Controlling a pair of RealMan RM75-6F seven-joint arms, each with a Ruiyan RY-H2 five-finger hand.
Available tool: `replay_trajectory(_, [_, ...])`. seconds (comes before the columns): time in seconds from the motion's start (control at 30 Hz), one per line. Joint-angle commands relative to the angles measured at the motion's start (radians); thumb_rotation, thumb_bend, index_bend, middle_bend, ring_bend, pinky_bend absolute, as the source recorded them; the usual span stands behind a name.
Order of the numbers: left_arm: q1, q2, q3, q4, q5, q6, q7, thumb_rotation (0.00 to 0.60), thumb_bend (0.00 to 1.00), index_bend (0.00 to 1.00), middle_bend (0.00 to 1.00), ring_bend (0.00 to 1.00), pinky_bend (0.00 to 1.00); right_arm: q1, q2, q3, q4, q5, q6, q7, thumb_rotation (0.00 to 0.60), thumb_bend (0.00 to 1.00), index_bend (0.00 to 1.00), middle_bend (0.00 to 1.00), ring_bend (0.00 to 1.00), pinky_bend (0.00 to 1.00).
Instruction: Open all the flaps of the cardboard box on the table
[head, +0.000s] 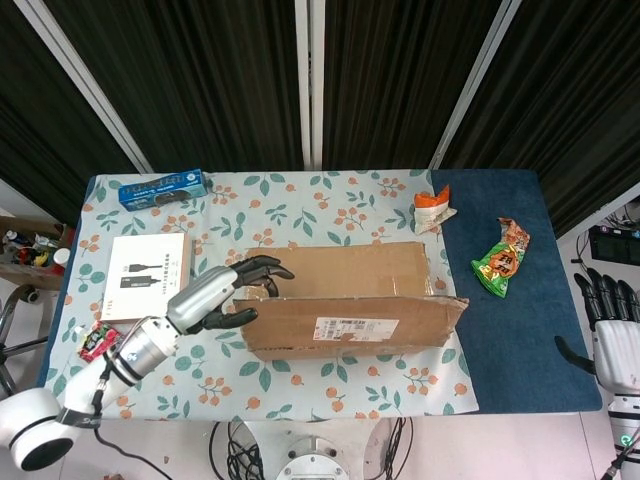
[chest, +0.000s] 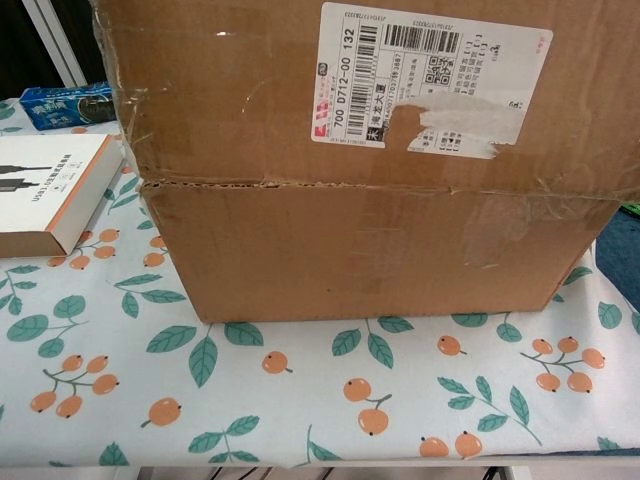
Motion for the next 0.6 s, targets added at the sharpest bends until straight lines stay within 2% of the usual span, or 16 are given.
replay_trajectory(0.03, [0.033, 0.075, 0.032, -0.060, 0.044, 0.010, -0.063, 0.000, 0.00, 0.19, 0.50, 0.14, 0.18, 0.001, 0.000, -0.001, -0.004, -0.008, 0.005, -0.002, 0.600, 0.13, 0.00, 0.00, 0.00, 0.00])
replay_trajectory(0.23, [0.058, 0.178, 0.059, -0.092, 0.094, 0.021, -0.135, 0.000, 0.00, 0.18, 0.64, 0.22, 0.18, 0.000, 0.000, -0.010, -0.013, -0.030, 0.012, -0.008, 0.600, 0.13, 0.00, 0.00, 0.00, 0.00])
replay_trajectory(0.43, [0.084, 0.198, 0.092, -0.079, 0.115, 0.038, -0.140, 0.000, 0.00, 0.17, 0.65, 0.23, 0.18, 0.004, 0.006, -0.019, -0.033, -0.052, 0.008, -0.013, 0.600, 0.13, 0.00, 0.00, 0.00, 0.00])
replay_trajectory(0.5, [0.100, 0.194, 0.103, -0.072, 0.117, 0.057, -0.117, 0.000, 0.00, 0.17, 0.64, 0.23, 0.18, 0.010, 0.010, -0.021, -0.047, -0.070, 0.009, -0.016, 0.600, 0.13, 0.00, 0.00, 0.00, 0.00])
replay_trajectory(0.57, [0.120, 0.190, 0.111, -0.067, 0.107, 0.084, -0.088, 0.001, 0.00, 0.17, 0.57, 0.23, 0.18, 0.020, 0.015, -0.020, -0.063, -0.086, 0.005, -0.027, 0.600, 0.13, 0.00, 0.00, 0.00, 0.00])
replay_trajectory(0.6, [0.137, 0.185, 0.112, -0.060, 0.089, 0.109, -0.055, 0.017, 0.00, 0.17, 0.49, 0.23, 0.18, 0.029, 0.019, -0.017, -0.077, -0.097, 0.000, -0.039, 0.600, 0.13, 0.00, 0.00, 0.00, 0.00])
